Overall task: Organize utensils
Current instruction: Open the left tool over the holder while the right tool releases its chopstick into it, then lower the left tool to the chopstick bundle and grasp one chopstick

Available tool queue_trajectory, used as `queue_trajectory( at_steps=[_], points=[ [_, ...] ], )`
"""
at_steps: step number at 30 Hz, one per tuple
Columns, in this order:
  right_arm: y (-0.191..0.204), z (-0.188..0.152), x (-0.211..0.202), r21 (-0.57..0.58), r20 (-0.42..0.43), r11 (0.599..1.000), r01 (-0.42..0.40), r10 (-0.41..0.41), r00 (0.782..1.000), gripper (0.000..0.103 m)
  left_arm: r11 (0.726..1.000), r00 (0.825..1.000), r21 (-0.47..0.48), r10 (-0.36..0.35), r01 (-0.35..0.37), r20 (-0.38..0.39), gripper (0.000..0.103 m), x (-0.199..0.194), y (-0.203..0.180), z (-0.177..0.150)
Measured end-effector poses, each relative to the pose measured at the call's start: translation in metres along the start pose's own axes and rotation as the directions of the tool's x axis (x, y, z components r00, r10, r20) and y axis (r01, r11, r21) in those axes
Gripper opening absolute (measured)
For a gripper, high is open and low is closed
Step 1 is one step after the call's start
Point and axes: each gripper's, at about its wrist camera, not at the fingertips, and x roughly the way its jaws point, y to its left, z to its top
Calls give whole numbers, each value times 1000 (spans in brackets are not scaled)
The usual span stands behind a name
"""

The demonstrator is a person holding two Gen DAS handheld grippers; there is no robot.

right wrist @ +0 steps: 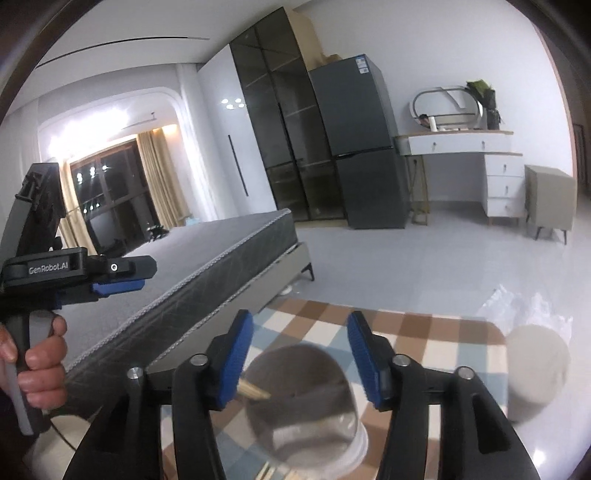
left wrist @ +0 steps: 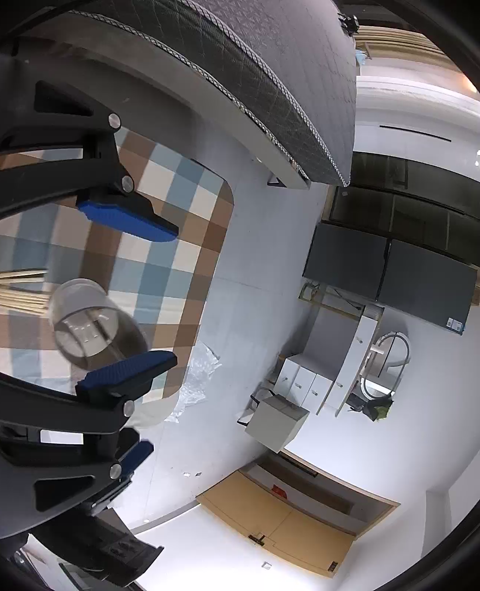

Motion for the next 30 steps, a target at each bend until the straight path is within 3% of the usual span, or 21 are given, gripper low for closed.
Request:
queue_trajectory(
  at_steps=[6,8,15,17,30],
  points=[
    [31,-1,-64,-31,54,1000,-2,4,999,78,1000,1000,10,-6,5,30,78,-43,-8,-21],
    [39,-3,-81,-34,71,999,-1,3,997,89,1000,999,19,-8,7,43,82,-54,-11,-30],
    [57,-34,-113,-30,89,999,33,-31,996,97,999,998,26,18,-20,66,91,-66,-6,-66],
    [58,-45,-115,-27,88,999,44,-41,995,103,999,998,33,25,-27,60,93,-62,-4,-77],
    [63,-115,-87,2,-11,993,121,-121,993,103,986,991,102,135,-134,-2,93,-14,9,-142]
  ],
)
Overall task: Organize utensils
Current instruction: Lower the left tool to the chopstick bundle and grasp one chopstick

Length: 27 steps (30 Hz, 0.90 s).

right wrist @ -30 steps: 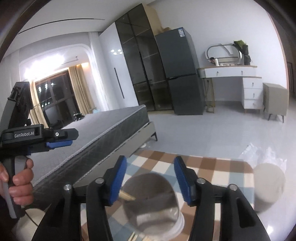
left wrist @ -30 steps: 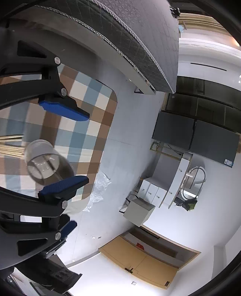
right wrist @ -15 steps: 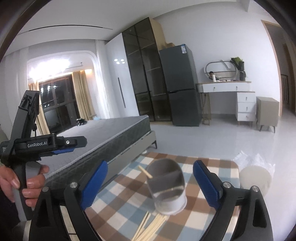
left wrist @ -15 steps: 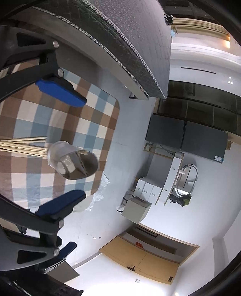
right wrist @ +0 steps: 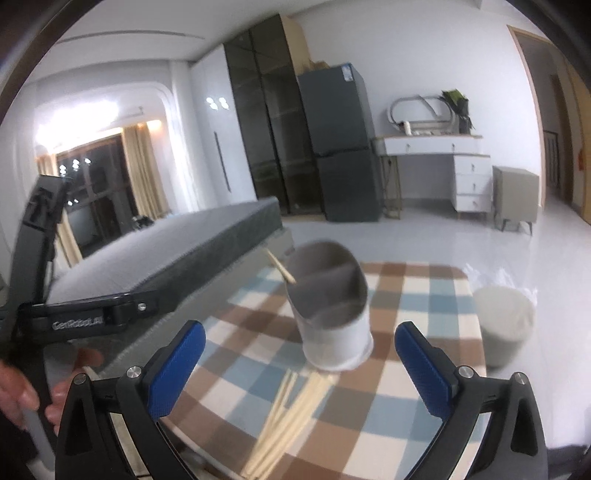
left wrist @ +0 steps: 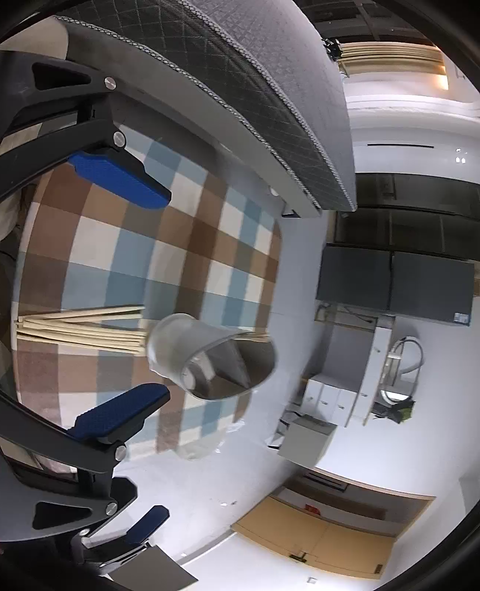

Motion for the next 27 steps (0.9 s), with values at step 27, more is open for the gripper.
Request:
queue_trajectory(
  at_steps=[27],
  points=[
    [-46,-45,88,111,-257,986,124,-92,962,103,999,955,-36,26,-38,-294,92,121,18,-40]
  ],
)
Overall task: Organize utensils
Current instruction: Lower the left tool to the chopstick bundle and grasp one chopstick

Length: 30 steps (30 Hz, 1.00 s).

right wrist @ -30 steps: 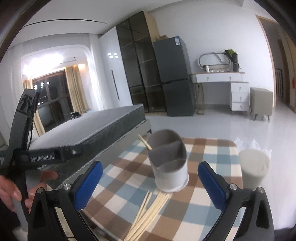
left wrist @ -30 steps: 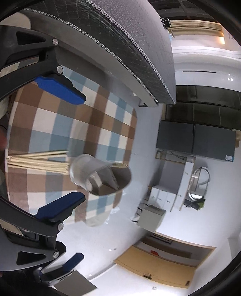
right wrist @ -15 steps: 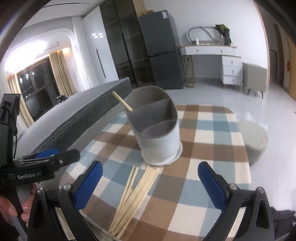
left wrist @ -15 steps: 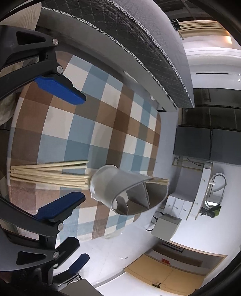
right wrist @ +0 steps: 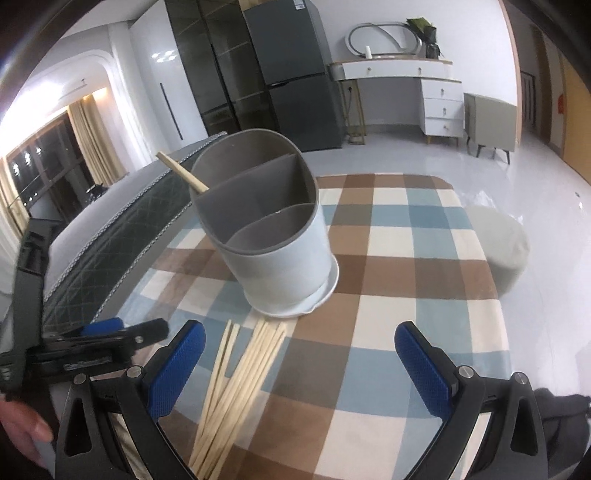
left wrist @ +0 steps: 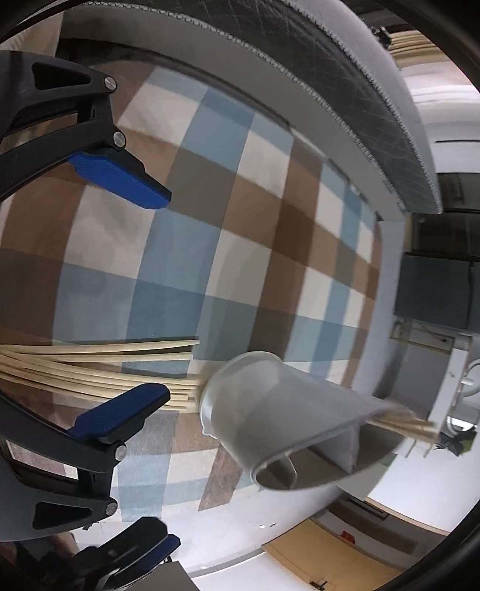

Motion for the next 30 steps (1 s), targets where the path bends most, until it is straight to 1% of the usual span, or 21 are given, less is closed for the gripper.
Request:
queue_trajectory(
  at_steps=[2,6,9,11,13,18,21,22,24,26,27,28,29,30],
  points=[
    [-1,0,4,1,-11,1000,-8,8,1000,103,1000,999,8,18,-17,-41,92,14,-3,1],
    [-6,1,12,38,-38,998,-46,47,998,103,1000,993,0,13,-13,-116,89,37,-6,2],
    [-11,2,15,58,-46,997,-54,57,997,103,999,988,14,48,-46,-145,88,46,-9,1],
    [-15,3,17,78,-50,995,-55,59,997,103,999,984,3,42,-42,-172,83,51,-9,0],
    [-19,4,20,103,-66,993,-63,70,995,103,999,978,13,54,-53,-200,82,57,-11,-2],
    [-23,5,21,120,-64,991,-66,74,995,103,991,973,81,120,-106,-197,80,59,-22,-6],
    [-23,5,19,124,-61,989,-77,85,995,103,990,973,95,125,-108,-192,75,56,-26,-8],
    [-23,5,20,125,-62,989,-77,85,994,103,989,974,101,122,-104,-191,71,55,-27,-8],
    [-23,5,21,128,-69,989,-77,86,994,103,989,975,117,115,-94,-192,59,53,-31,-9],
    [-24,4,23,142,-88,986,-91,105,991,103,987,977,143,102,-76,-188,38,50,-37,-9],
    [-24,4,25,149,-96,984,-99,114,989,103,986,977,150,97,-69,-189,34,49,-40,-9],
    [-24,4,26,150,-101,984,-99,115,988,103,986,978,153,92,-63,-190,25,49,-42,-8],
    [-24,3,26,148,-105,984,-96,112,988,103,987,978,152,89,-60,-191,21,51,-44,-7],
    [-23,3,27,145,-113,985,-92,109,988,103,987,977,148,88,-59,-195,19,51,-45,-6]
  ],
)
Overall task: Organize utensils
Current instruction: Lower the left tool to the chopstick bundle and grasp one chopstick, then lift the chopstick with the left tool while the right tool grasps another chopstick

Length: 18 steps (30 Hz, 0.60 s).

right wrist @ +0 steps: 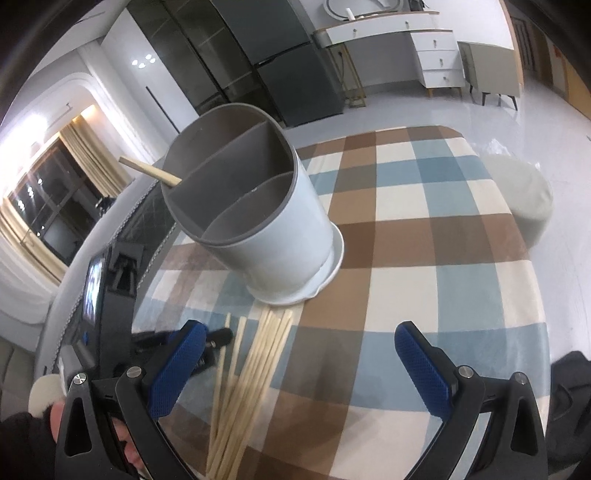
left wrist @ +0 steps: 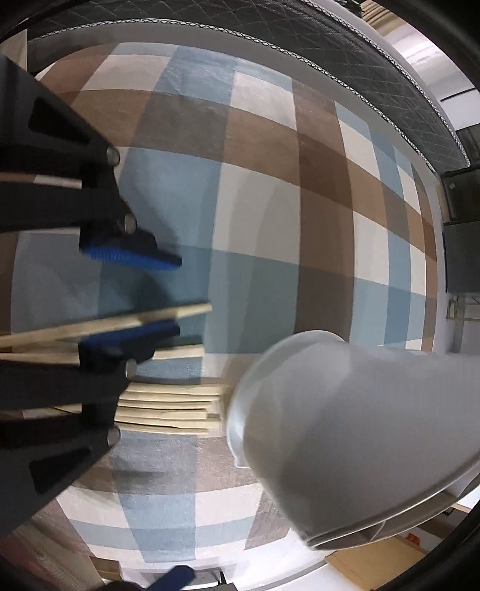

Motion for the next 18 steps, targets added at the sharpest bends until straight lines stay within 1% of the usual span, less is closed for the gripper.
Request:
queue_trajectory(
  at_steps=[1,2,3,5,7,9,12,13,14,16,17,18],
  points=[
    [0,-1,0,-1,-5,1000,0,0,1000,103,1000,1000,-14,-6,6,-11,14,0,1,3],
    [0,-1,0,-6,-9,1000,0,0,1000,103,1000,1000,-28,-11,11,-19,5,0,4,6],
    [1,-2,-1,-18,-10,1000,6,-6,1000,103,999,1000,-39,-19,18,-23,3,0,6,8],
    [1,-4,-1,-39,-11,999,21,-22,1000,103,995,998,-79,-61,58,-32,1,1,13,13],
    [2,-7,1,-52,-30,998,38,-39,999,103,986,994,-135,-108,103,-31,0,2,21,16],
    [2,-11,3,-63,-49,997,53,-56,997,101,978,991,-164,-131,126,-20,0,1,25,15],
    [4,-17,3,-88,-69,992,85,-91,993,93,967,986,-195,-162,166,35,0,-15,33,9],
    [4,-18,3,-92,-76,992,91,-98,992,88,962,983,-207,-173,181,56,0,-21,37,7],
    [5,-19,4,-98,-87,991,94,-103,991,84,954,979,-224,-186,201,85,0,-30,43,6],
    [8,-21,4,-103,-105,990,100,-111,988,79,938,969,-254,-206,235,136,0,-48,55,1],
    [10,-21,4,-102,-113,990,99,-110,988,74,931,965,-266,-215,250,152,0,-51,62,2],
    [13,-21,4,-103,-120,990,93,-105,987,73,926,962,-279,-213,255,170,0,-58,67,-1]
  ],
)
